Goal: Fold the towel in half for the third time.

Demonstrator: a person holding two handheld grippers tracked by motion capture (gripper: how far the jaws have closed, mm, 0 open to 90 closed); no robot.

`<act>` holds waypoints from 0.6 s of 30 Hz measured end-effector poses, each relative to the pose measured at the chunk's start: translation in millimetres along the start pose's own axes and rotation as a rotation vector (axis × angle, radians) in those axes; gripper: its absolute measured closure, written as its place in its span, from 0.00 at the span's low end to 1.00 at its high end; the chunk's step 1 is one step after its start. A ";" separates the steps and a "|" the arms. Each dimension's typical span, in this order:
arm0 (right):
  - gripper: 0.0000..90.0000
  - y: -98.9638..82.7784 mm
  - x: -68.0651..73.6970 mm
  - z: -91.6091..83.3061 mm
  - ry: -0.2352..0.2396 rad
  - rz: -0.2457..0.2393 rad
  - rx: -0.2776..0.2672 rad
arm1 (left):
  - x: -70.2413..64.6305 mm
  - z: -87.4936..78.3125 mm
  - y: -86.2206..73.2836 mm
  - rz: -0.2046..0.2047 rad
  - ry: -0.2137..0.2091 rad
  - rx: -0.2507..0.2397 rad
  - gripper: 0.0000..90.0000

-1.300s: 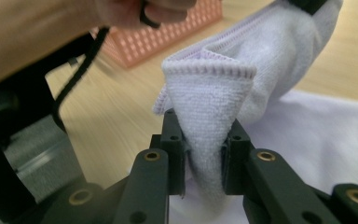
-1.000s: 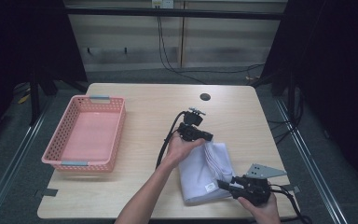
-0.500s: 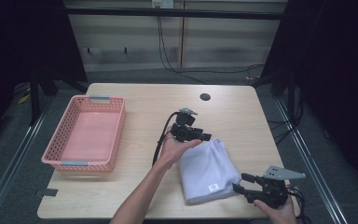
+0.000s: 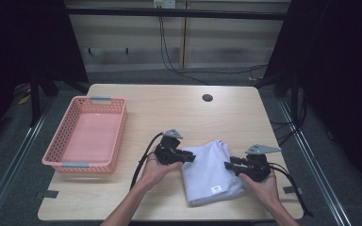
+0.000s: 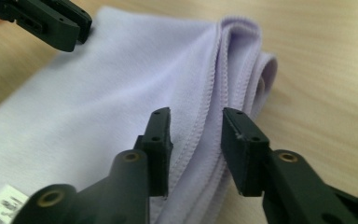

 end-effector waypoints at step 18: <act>0.79 -29.2 18.2 -7.0 0.037 -0.034 0.112 | -0.9 4.1 -15.1 0.009 0.021 0.012 0.83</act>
Point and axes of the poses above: each handheld gripper's, and its own axes: z roughly forward along the jaws, y roughly out of its top, x roughly to its left, the point moved 4 cm from there along z, roughly forward along the jaws, and after that the axes turned 8 degrees about z, right-handed, at the moved point
